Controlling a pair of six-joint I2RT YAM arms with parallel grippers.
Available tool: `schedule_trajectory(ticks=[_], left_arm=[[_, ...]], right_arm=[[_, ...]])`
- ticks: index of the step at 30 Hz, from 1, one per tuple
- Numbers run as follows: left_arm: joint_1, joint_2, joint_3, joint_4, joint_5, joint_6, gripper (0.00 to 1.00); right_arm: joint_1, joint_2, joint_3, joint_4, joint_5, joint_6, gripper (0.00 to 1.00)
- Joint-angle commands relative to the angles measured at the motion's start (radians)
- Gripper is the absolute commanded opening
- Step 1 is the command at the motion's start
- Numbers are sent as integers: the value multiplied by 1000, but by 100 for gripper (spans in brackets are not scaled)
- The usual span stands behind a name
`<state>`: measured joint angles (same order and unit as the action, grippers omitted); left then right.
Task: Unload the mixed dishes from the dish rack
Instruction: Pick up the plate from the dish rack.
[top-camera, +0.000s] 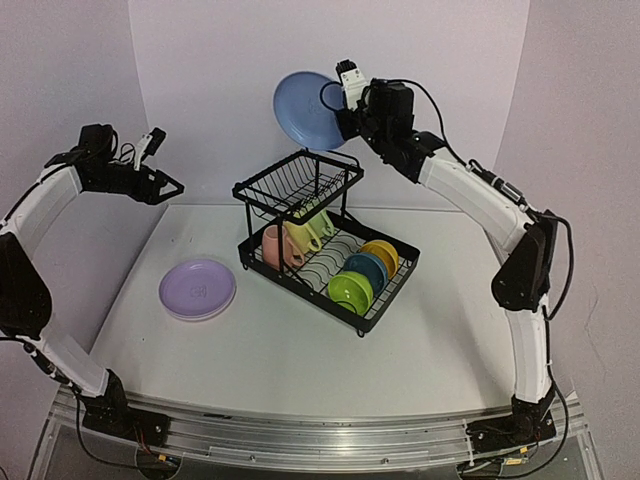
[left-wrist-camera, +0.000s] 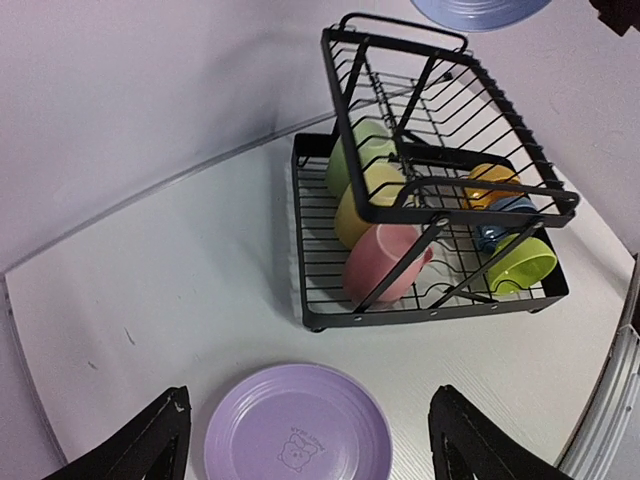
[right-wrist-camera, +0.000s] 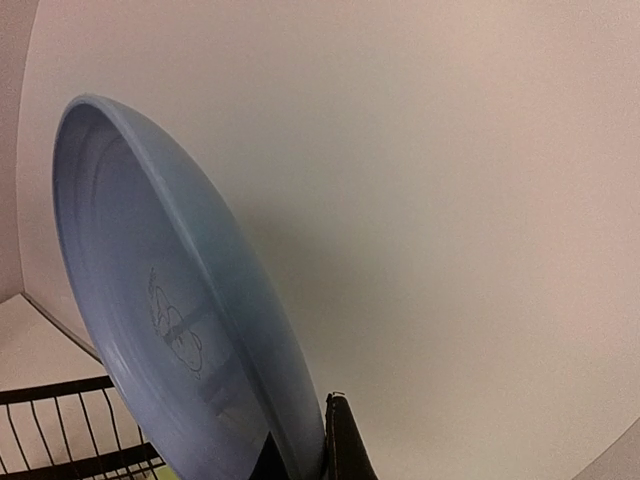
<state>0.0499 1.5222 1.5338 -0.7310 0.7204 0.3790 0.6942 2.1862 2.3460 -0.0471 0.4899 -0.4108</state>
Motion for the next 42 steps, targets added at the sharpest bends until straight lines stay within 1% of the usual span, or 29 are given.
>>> schedule_trajectory(ticks=[1, 2, 4, 6, 7, 10, 12, 14, 16, 17, 22, 25, 27, 29, 30, 33, 36, 39, 40, 42], left_arm=[[-19, -142, 50, 144, 52, 9, 82], [-25, -170, 37, 202, 27, -14, 82], [-31, -232, 8, 328, 2, -42, 82], [-37, -270, 8, 387, -3, -45, 82], [-40, -279, 22, 393, 0, -43, 82], [-57, -275, 89, 339, 11, -21, 82], [-87, -265, 138, 265, 24, 9, 82], [-109, -258, 170, 180, 52, 32, 82], [-122, -257, 180, 103, 103, 65, 82], [-132, -260, 174, 80, 104, 72, 82], [-183, -255, 136, -15, 32, 132, 83], [-201, -239, 132, -33, -31, 154, 82], [-204, -232, 134, -43, -46, 166, 80], [-212, -230, 128, -54, -73, 171, 74], [-213, -228, 125, -59, -85, 171, 69], [-213, -224, 118, -76, -104, 155, 47], [-213, -219, 112, -103, -83, 132, 19], [-213, -225, 96, -133, -45, 126, 2], [-213, -228, 87, -141, -34, 128, 1], [-213, -234, 72, -150, -30, 116, 0]], right_arm=[[74, -166, -1, 34, 1, 133, 0], [95, -172, 9, -45, -9, 181, 0], [130, -164, 66, -227, -31, 334, 0], [148, -160, 90, -332, -67, 493, 0], [160, -164, 82, -369, -79, 545, 0], [203, -190, 30, -396, -105, 611, 0], [229, -197, 15, -415, -126, 633, 0], [255, -189, 25, -456, -140, 656, 0], [273, -176, 41, -507, -168, 685, 0], [280, -170, 42, -519, -179, 694, 0], [305, -146, 38, -534, -255, 730, 0], [313, -128, 52, -535, -289, 737, 0], [316, -116, 55, -535, -303, 742, 0], [319, -107, 61, -534, -323, 747, 0], [320, -101, 65, -534, -336, 747, 0], [322, -85, 80, -534, -360, 752, 0], [324, -74, 86, -534, -370, 762, 0], [323, -66, 87, -533, -378, 767, 0], [323, -63, 86, -532, -379, 769, 0], [323, -60, 82, -532, -377, 769, 0]])
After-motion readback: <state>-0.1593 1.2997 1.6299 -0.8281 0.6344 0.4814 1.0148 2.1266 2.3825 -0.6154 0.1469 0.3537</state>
